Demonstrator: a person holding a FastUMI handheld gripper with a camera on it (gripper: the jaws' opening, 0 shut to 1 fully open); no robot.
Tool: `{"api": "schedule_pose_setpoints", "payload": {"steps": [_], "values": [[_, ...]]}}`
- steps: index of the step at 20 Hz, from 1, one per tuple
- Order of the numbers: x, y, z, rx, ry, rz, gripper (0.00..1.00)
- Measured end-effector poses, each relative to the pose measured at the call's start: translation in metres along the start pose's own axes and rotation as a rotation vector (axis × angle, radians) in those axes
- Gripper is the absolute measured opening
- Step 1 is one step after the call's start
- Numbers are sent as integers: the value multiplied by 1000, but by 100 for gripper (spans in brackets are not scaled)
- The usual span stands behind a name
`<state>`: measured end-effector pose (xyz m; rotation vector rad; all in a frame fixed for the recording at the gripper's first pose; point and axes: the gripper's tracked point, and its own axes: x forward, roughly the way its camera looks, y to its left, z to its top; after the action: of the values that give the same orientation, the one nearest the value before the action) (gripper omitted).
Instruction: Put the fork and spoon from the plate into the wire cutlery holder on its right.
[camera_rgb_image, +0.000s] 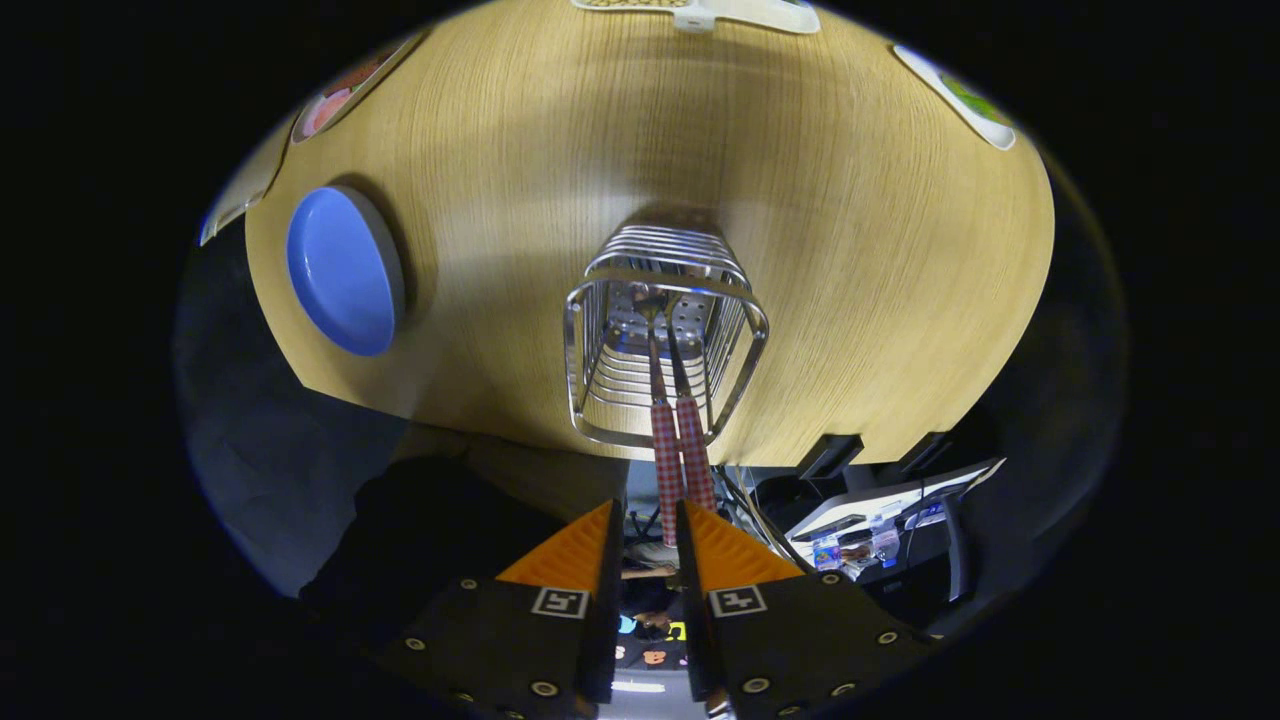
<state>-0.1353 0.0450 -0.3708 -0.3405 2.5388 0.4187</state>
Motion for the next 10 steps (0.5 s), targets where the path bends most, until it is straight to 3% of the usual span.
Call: {"api": "schedule_pose_setpoints", "payload": {"steps": [3, 7, 10], "values": [[-14, 10, 11, 0, -103, 75, 37], [-31, 22, 13, 48, -284, 194, 39], [-45, 26, 8, 65, -411, 244, 54]]}}
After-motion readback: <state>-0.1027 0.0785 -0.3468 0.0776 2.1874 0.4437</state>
